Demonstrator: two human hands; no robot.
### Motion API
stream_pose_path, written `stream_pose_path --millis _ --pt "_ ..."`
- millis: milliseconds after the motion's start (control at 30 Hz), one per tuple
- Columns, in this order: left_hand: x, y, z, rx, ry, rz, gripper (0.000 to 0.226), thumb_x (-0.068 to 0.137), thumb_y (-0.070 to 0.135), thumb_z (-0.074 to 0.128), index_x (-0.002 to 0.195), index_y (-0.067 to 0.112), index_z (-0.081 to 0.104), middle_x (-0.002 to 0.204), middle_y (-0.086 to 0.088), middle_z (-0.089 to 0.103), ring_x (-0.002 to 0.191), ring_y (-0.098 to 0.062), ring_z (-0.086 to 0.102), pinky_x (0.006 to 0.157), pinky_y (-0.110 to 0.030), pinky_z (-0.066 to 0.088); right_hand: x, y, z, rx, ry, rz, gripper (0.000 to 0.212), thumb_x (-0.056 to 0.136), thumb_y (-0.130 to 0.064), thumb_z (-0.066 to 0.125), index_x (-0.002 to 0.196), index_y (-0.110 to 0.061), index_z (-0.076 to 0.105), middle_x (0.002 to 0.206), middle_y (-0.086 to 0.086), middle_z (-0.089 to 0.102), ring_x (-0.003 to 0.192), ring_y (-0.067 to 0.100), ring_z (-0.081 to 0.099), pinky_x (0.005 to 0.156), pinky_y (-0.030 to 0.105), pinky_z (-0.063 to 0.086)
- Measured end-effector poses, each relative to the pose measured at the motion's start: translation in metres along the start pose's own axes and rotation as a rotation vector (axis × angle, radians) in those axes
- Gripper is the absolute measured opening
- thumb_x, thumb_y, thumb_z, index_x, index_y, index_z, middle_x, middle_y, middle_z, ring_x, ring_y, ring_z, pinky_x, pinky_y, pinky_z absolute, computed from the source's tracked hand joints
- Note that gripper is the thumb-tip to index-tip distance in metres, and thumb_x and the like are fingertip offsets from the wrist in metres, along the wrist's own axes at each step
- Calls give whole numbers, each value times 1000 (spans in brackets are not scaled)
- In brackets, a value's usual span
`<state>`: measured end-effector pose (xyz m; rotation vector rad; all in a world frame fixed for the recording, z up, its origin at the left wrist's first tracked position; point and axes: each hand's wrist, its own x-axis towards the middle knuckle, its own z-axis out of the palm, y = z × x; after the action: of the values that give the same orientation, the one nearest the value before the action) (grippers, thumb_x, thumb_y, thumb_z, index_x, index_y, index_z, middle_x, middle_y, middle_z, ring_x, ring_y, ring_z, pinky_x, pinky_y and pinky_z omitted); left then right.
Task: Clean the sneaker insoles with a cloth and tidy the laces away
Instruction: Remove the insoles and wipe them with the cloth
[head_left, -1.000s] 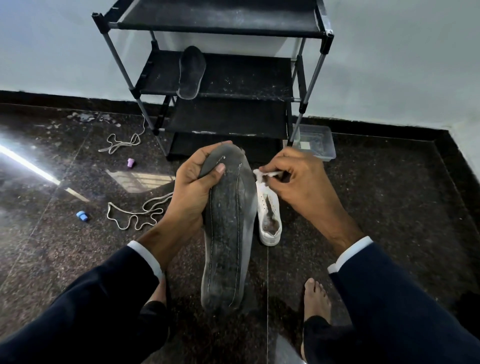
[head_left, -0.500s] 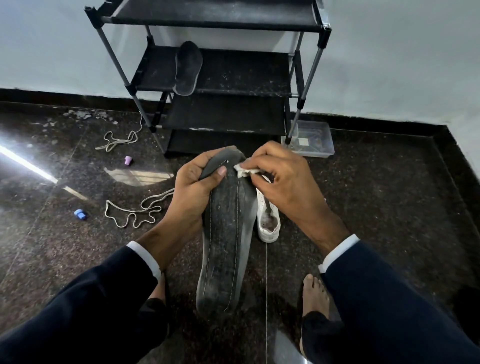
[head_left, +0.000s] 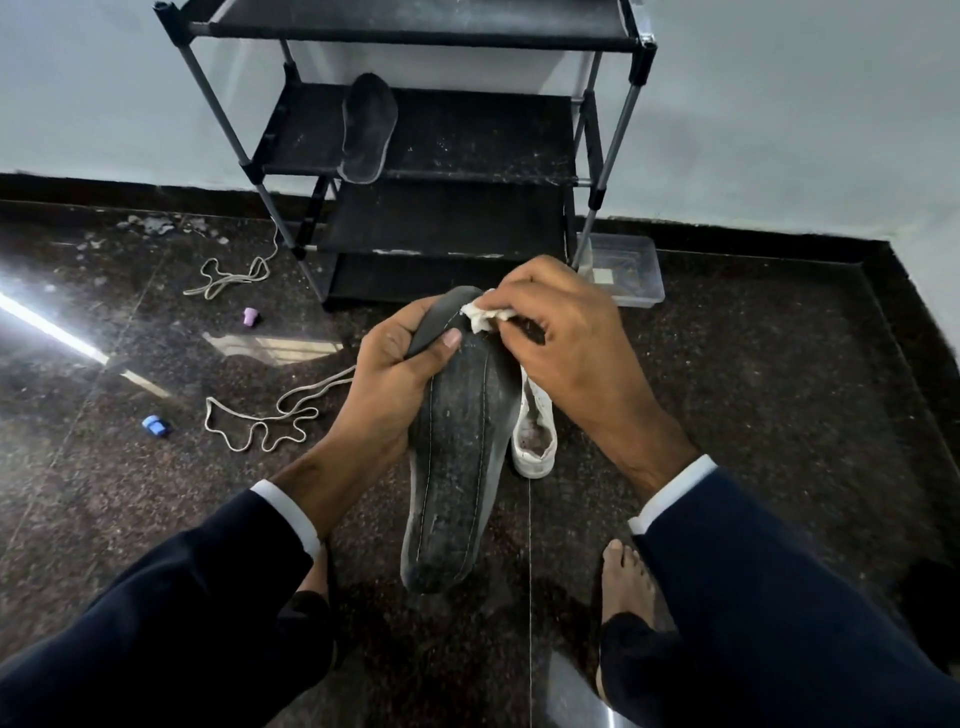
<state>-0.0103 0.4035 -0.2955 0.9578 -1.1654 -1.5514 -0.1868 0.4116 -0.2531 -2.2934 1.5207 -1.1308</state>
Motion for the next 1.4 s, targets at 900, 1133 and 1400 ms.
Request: stream_pose_path --millis 900,1133,1400 --pt "-4 -1 1 -32 -97 -39 40 99 -8 48 136 3 59 130 -20 66 118 -27 64 96 -33 53 -4 27 -2 -17 -20 118 16 85 -2 76 100 -9 79 94 0 67 83 8 63 75 32 56" --pt "1 -3 0 -14 -21 -62 39 98 -8 50 134 2 59 119 -13 71 110 -25 67 94 -36 54 0 5 -6 49 137 35 18 85 0 75 101 -7 78 96 5 69 84 11 65 77 22 55" --pt "0 1 -1 14 -5 -1 38 99 -8 47 132 4 62 129 -15 68 124 -28 63 106 -43 48 -9 11 8 -30 -58 -7 16 90 -4 70 104 -8 77 99 1 65 92 14 63 81 30 55"
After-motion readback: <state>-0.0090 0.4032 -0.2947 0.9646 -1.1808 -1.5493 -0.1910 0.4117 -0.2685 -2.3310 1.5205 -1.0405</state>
